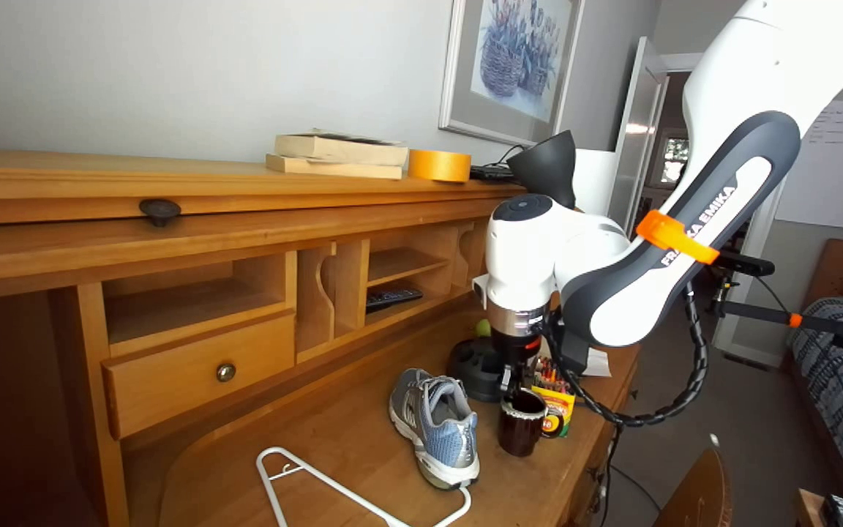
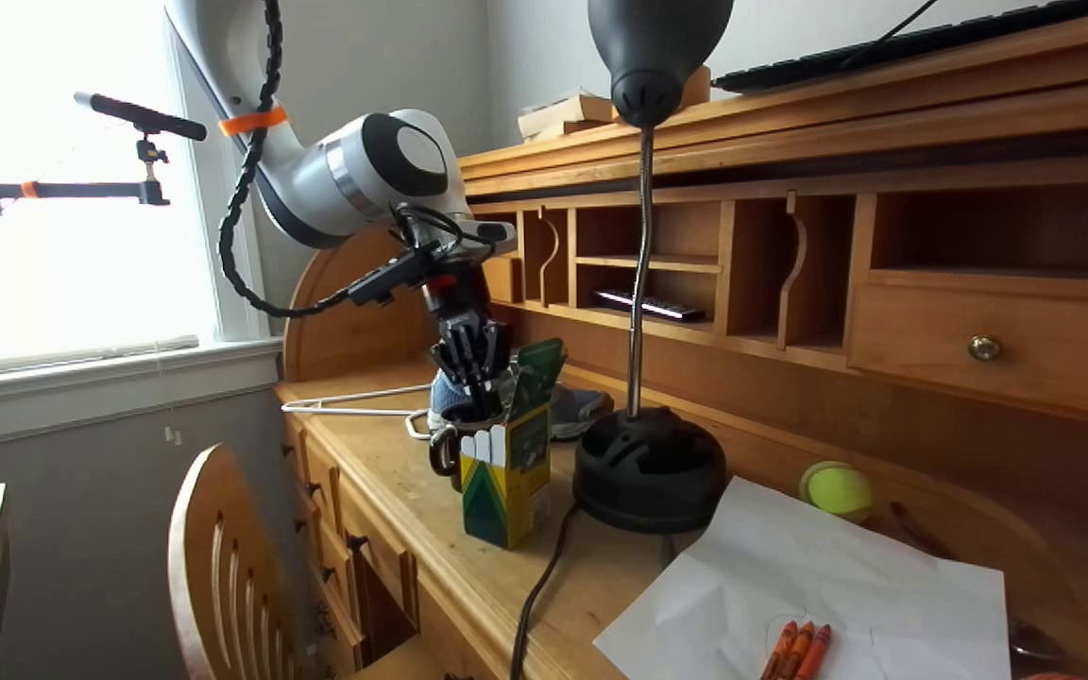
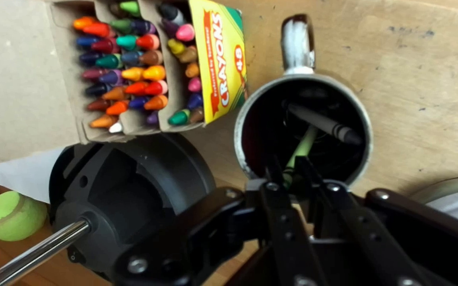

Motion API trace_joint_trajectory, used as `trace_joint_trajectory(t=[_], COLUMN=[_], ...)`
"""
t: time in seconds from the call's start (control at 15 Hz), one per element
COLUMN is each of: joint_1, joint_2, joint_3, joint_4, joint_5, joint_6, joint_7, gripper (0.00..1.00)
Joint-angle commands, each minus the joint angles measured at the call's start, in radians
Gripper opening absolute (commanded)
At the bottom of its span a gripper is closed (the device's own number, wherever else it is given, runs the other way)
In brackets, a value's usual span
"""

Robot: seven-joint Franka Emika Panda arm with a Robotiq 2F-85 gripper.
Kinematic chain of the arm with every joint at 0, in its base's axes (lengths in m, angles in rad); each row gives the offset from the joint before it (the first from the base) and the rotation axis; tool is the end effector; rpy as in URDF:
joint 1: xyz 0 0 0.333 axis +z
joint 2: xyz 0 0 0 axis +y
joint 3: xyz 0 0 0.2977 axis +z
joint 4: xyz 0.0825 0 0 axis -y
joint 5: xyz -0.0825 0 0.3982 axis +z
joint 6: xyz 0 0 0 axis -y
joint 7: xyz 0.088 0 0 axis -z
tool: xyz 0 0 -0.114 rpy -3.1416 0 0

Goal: Remove the crayon from the mug and put it in the box.

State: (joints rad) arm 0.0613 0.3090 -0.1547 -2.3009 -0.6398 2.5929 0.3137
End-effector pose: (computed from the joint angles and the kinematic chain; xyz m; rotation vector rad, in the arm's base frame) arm 0.5243 -0.0434 0.1746 2.7617 0.2145 0.0233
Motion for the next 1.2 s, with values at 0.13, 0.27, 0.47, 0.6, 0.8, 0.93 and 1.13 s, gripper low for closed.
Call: trace_joint_trajectory(t=[0.13,0.27,0.47,0.6,0.8,0.93,1.13], joint_1=[-0.023,-0.027,-0.029,-0.024,-0.017,-0.017,-0.019], joint_2=[-0.011,-0.013,-0.018,-0.022,-0.016,-0.01,-0.001], joint_3=[0.02,0.026,0.031,0.023,0.009,0.004,0.002], joint_4=[-0.027,-0.032,-0.041,-0.043,-0.034,-0.029,-0.024], joint_5=[0.069,0.105,0.157,0.158,0.135,0.131,0.135], joint_6=[0.049,0.05,0.048,0.043,0.052,0.058,0.068], joint_7=[-0.053,-0.083,-0.131,-0.142,-0.129,-0.13,-0.143], gripper=[0.15,0.16,0.17,0.18,0.19,0.19,0.21])
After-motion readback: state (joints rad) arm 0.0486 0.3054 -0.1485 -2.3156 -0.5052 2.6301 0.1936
